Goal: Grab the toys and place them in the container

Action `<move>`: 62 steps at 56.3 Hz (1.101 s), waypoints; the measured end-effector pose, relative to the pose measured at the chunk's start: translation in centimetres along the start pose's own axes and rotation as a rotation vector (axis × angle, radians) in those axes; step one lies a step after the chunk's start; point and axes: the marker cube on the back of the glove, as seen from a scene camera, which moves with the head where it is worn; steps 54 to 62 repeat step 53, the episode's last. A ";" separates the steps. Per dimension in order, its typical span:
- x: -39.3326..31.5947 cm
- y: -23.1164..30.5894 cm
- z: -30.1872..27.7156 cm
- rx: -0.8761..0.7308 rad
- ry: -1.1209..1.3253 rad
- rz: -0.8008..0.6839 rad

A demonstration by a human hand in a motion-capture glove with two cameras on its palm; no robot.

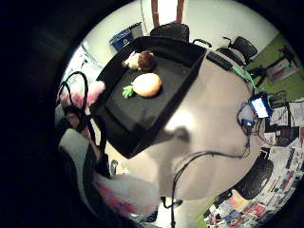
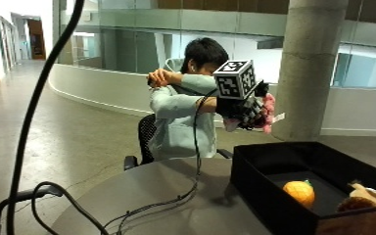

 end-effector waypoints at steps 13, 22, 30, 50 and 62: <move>-1.4 -3.2 1.4 0.327 0.058 0.010; -0.3 -4.8 4.7 0.088 0.111 0.176; -0.9 -2.8 5.3 0.122 0.098 0.097; 4.3 12.6 -1.2 0.278 0.200 0.010; 5.8 14.2 -1.6 0.286 0.221 0.007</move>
